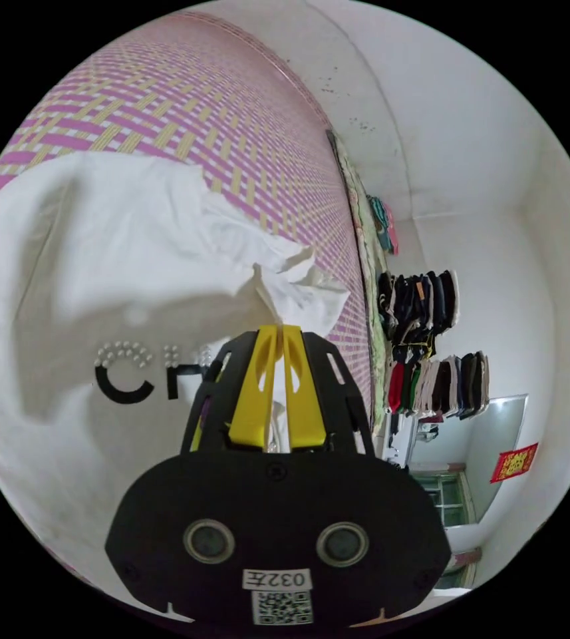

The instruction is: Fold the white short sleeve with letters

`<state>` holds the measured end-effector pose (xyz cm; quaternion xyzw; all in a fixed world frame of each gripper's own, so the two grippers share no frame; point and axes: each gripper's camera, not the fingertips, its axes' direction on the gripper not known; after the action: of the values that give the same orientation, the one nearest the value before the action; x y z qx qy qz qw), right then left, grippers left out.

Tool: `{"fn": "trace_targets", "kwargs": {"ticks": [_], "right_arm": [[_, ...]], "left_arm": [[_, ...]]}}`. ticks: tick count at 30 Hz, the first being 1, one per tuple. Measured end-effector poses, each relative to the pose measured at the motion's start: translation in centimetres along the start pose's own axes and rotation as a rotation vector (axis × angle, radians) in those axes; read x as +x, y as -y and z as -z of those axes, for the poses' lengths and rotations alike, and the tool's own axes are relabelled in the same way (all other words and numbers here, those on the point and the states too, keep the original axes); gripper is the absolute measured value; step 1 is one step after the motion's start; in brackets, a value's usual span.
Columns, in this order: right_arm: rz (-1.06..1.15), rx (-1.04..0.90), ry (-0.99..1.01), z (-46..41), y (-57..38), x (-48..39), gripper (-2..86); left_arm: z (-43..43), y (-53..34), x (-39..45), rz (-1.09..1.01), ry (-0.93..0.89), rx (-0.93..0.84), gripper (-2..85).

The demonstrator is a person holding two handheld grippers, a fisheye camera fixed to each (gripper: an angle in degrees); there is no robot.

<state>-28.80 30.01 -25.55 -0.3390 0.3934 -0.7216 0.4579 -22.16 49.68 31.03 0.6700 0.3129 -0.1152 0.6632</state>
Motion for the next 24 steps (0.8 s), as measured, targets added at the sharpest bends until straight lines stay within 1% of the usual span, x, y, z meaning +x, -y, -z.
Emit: {"fn": "trace_targets", "kwargs": {"ticks": [4, 8, 10, 12, 14, 15, 16, 19, 22, 24], "right_arm": [[0.004, -0.070, 0.028, -2.8, 0.9, 0.7, -0.6], [0.002, -0.058, 0.057, -2.3, 1.8, 1.6, -0.4], [-0.019, -0.034, 0.110, -2.0, 2.3, 2.4, 0.1], [-0.039, -0.048, 0.133, -2.9, 2.4, 3.1, 0.9], [-0.085, -0.127, 0.155, -5.4, 2.4, 4.2, 3.3], [-0.129, -0.217, 0.198, -7.6, 2.2, 5.3, 4.3], [-0.161, -0.266, 0.249, -8.8, 1.8, 6.2, 4.8], [-0.213, -0.207, 0.307, -7.3, 1.0, 8.3, 4.1], [-0.273, -0.134, 0.249, -5.0, 0.5, 11.0, 1.8], [-0.302, -0.097, 0.224, -4.6, 0.5, 12.8, 1.0]], "left_arm": [[0.2, -0.4, 0.7, -0.022, -0.010, 0.010, -1.1], [0.8, -0.2, 2.5, -0.082, -0.028, 0.039, -1.1], [0.6, 0.3, 2.9, -0.088, -0.056, 0.033, -1.2], [0.2, 0.6, 2.7, -0.082, -0.031, 0.023, -1.2], [-0.5, 0.7, 1.8, -0.055, -0.005, -0.001, -1.3], [-0.8, 0.6, 1.0, -0.031, 0.013, -0.020, -1.4], [-0.7, 0.5, 0.3, -0.012, 0.041, -0.023, -1.4], [1.3, -0.3, -0.9, 0.007, 0.038, 0.031, -1.2], [4.0, -1.6, -1.3, 0.024, 0.121, 0.103, -0.8], [4.7, -2.2, -1.8, 0.034, 0.085, 0.132, -0.4]]}}
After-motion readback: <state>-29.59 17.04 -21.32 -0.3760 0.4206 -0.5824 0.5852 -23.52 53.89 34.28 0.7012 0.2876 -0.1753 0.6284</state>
